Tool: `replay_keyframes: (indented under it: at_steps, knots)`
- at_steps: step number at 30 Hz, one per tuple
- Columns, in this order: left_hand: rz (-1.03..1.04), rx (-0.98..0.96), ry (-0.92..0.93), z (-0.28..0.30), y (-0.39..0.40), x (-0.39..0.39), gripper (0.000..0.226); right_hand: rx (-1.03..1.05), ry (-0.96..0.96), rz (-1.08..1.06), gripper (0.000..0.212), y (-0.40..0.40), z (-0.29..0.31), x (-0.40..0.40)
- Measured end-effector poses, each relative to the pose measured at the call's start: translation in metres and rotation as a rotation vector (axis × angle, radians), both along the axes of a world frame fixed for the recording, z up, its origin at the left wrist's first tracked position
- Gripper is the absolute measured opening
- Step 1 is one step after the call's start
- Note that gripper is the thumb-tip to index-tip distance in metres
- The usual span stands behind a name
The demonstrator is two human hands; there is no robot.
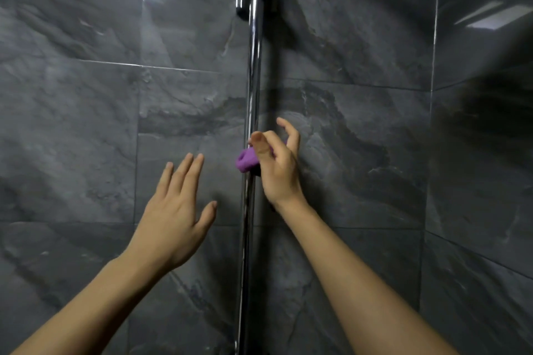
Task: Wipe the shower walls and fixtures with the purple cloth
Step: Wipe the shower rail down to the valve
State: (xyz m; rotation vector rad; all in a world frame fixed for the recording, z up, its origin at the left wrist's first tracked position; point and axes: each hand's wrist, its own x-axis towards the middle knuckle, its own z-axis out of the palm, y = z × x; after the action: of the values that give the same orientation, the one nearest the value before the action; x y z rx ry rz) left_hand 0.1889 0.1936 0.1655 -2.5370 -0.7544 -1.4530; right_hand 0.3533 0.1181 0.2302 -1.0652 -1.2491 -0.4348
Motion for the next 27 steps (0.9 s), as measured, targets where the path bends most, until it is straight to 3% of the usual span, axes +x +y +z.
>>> replay_keyframes:
  at_steps: [2, 5, 12, 17, 23, 27]
  knots:
    - [0.009, -0.006, 0.003, 0.008, 0.005, 0.004, 0.087, 0.066, -0.004, -0.096, 0.037, 0.005, 0.009, 0.0]
    - [0.031, -0.027, 0.022, 0.02, 0.012, 0.011, 0.086, 0.165, 0.063, -0.204, 0.069, 0.01, 0.018, 0.001]
    - [0.056, -0.019, 0.021, 0.054, 0.023, 0.024, 0.076, 0.287, 0.249, -0.144, 0.059, 0.02, 0.068, -0.012]
    - [0.059, 0.039, 0.001, 0.073, 0.031, 0.022, 0.087, 0.232, 0.07, -0.233, 0.059, 0.029, 0.047, -0.012]
    - [0.056, 0.015, -0.001, 0.062, 0.035, 0.018, 0.083, 0.162, -0.228, -0.243, 0.059, 0.021, 0.008, -0.003]
    - [0.066, -0.024, 0.032, 0.057, 0.034, 0.013, 0.077, 0.172, -0.12, -0.173, 0.077, 0.015, 0.034, -0.004]
